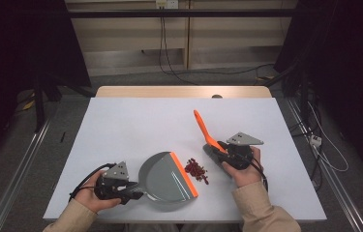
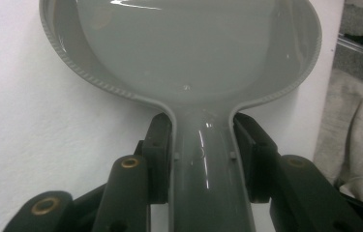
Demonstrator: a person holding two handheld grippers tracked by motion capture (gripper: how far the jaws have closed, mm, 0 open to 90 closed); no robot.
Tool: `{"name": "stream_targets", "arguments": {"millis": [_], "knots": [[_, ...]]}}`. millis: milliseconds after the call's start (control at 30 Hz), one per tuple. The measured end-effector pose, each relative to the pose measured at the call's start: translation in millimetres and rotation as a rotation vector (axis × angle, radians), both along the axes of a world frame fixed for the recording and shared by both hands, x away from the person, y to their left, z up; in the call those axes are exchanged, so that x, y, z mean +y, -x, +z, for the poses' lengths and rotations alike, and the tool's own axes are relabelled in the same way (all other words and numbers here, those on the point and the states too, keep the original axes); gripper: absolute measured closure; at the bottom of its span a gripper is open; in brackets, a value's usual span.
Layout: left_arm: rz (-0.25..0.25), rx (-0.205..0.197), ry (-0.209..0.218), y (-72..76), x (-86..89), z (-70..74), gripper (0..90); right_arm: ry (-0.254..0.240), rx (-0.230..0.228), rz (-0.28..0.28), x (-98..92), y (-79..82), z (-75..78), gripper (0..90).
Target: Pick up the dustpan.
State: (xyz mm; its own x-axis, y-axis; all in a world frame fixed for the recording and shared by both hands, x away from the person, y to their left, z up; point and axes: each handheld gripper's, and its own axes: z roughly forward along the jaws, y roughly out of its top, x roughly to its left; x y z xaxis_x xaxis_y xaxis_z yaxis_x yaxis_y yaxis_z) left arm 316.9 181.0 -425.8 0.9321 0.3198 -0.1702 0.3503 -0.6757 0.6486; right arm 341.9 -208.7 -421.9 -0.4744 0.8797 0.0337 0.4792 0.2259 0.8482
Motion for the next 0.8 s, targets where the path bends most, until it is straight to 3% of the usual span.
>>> {"name": "stream_targets", "arguments": {"millis": [267,667,800], "knots": [[-0.004,-0.007,-0.003,3.7,-5.8,-1.5,62.7,0.048,0.003,-0.010,1.6,6.0,1.5,70.9],[0.002,0.001,0.015,2.9,-8.5,-4.5,62.7,0.062,0.078,-0.032,1.6,2.9,-0.1,70.4],[0.003,0.000,0.014,2.9,-8.6,-4.6,62.6,0.028,0.075,-0.058,1.2,4.9,-1.9,70.8]]}}
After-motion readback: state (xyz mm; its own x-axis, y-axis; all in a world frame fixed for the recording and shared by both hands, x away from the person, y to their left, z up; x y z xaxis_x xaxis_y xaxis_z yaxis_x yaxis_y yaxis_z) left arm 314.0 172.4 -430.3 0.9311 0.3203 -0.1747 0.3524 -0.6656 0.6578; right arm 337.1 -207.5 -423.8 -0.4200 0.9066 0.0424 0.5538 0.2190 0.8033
